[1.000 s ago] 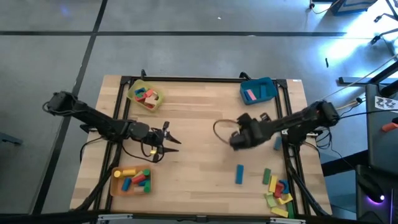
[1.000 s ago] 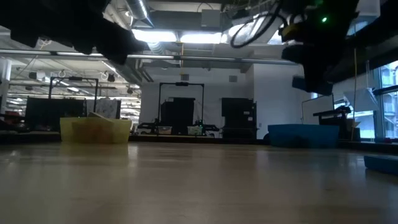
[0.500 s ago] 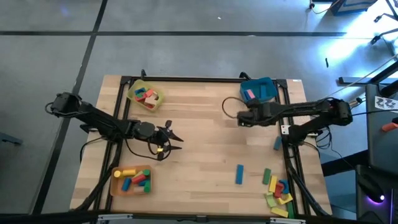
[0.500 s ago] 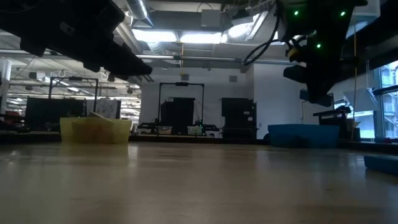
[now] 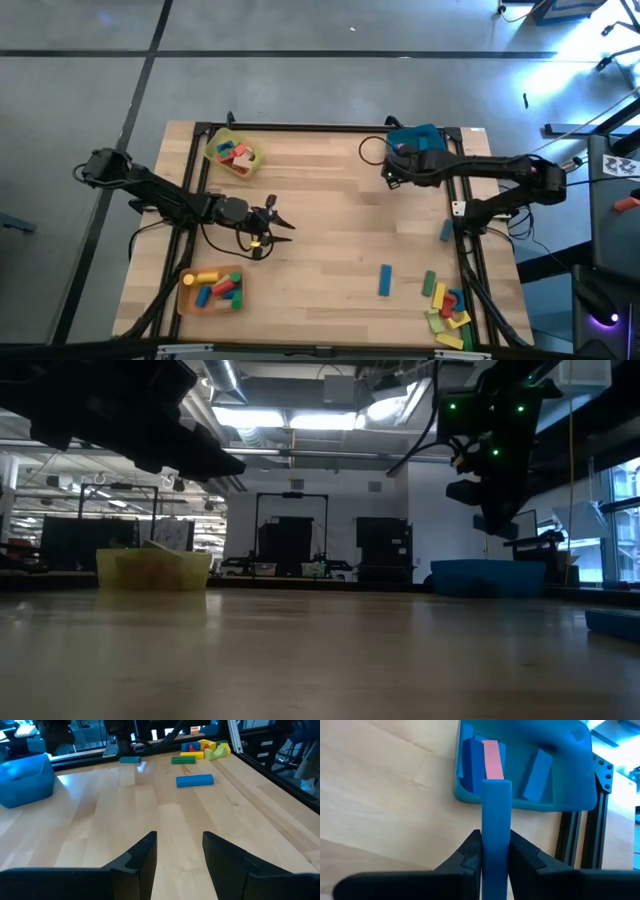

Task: Sort blocks by size
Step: Put the blue rectangular block into the blue bin

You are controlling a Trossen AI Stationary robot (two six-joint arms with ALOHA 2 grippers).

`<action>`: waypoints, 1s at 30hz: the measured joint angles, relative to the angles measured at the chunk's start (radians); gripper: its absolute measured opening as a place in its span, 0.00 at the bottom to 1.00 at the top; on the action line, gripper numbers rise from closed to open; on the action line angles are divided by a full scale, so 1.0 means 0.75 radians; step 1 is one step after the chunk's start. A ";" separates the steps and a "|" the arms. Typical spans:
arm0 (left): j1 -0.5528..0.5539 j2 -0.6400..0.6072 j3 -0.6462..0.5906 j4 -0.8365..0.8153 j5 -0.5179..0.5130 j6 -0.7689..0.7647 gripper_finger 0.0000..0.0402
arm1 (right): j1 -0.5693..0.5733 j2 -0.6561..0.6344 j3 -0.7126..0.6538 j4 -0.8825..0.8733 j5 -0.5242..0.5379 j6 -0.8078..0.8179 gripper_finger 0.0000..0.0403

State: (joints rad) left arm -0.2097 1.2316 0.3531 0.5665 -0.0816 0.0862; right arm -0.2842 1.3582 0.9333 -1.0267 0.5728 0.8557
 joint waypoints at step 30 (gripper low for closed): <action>0.001 -0.001 -0.001 -0.055 0.000 -0.007 0.36 | -0.514 0.001 -0.115 0.681 -0.061 -0.430 0.17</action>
State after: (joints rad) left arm -0.2089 1.2308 0.3527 0.5251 -0.0818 0.0811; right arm -0.6696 1.3586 0.8473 -0.5156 0.5273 0.5331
